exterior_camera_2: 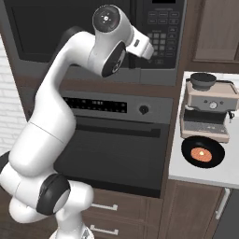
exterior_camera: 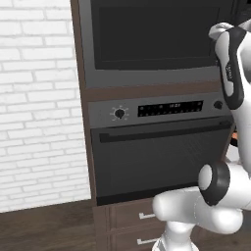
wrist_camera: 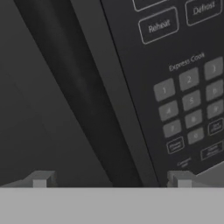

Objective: Open the microwave, place the bowl with waffle inside the microwave, then close the microwave door and turn it on.

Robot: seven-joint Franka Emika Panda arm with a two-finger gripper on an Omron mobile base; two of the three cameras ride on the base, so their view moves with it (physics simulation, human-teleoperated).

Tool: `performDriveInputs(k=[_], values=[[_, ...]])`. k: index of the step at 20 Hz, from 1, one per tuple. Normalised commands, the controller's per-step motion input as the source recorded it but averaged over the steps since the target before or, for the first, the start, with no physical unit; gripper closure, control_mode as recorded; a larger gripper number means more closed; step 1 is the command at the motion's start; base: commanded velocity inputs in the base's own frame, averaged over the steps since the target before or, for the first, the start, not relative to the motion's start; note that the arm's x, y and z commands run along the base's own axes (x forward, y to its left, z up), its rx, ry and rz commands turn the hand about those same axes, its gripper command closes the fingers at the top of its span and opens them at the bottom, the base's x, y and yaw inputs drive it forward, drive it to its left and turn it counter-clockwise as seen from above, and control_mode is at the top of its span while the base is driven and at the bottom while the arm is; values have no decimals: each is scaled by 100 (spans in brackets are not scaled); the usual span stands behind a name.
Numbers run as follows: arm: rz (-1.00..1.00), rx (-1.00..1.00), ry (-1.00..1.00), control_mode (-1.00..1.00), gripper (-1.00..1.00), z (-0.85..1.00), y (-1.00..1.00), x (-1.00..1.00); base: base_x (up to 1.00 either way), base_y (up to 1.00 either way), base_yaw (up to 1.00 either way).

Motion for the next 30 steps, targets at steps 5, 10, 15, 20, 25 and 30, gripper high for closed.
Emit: performDriveInputs(k=[5,10,15,20,25,30], values=[[0,0,3,-100,-100,0,-11,35,0,0,0],[0,0,2,-100,-100,0,-21,27,0,0,0],[0,0,1,-100,-100,-4,-6,37,0,0,0],[0,2,0,-100,100,-14,0,5,0,0,0],[0,0,0,-100,100,-9,2,5,0,0,0],[0,0,0,-100,100,0,10,7,0,0,0]])
